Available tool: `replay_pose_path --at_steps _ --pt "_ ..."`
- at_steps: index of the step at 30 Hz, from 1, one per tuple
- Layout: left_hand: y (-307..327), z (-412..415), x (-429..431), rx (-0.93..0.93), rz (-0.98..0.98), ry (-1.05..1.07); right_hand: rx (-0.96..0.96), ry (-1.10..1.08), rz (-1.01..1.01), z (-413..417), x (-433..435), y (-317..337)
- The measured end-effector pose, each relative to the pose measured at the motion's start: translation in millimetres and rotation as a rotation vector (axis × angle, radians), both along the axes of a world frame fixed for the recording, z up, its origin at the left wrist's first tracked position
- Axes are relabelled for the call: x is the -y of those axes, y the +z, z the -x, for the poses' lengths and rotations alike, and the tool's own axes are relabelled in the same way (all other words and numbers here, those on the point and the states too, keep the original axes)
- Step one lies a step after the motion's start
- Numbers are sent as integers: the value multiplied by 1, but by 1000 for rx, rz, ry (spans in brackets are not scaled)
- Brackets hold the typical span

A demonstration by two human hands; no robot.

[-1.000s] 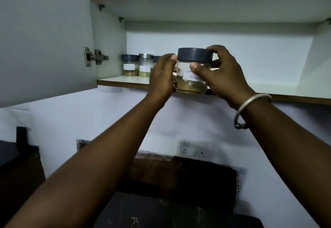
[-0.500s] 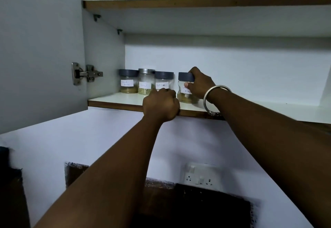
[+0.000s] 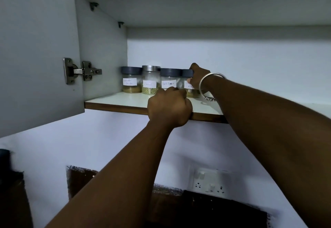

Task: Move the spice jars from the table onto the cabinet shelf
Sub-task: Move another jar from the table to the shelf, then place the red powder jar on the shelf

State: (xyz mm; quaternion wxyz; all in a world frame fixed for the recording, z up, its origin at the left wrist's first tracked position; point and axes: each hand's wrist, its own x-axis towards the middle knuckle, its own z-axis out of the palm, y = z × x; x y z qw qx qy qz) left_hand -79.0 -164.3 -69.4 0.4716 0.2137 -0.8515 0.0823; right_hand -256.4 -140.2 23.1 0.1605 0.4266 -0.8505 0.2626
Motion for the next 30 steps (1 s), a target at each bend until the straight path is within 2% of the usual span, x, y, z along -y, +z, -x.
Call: replay_pose_path --at_steps 8,11,12,13,15,17,20,22,25,27,30 --pt "3 -5 -7 -2 20 -16 148 -51 -98 -12 -28 -5" --pt "3 -6 -6 10 -6 -12 530 52 -15 -29 -71 -2" --pt "4 -6 -5 8 -14 -9 599 88 -19 -37 -85 -1" --pt "4 -5 -5 3 -18 -4 560 104 -101 -46 -97 -2" --pt "4 -7 -11 -6 -29 -8 297 101 -329 -70 -118 -11" --pt "5 -12 -17 0 -54 -23 81 118 -450 -97 -132 -32" --pt "5 -30 -27 32 -167 -116 -250 39 -448 -130 -151 -71" --pt "-1 -44 -46 -5 -225 -256 -378 26 -396 -142 -165 -93" --pt "-24 -52 -83 -122 -220 -412 -423 64 -264 -154 -177 -114" --pt "-55 -67 -110 -190 -286 -504 -326 152 -191 -172 -192 -140" --pt "-113 -98 -150 -240 -482 -649 -170 310 75 -208 -226 -202"
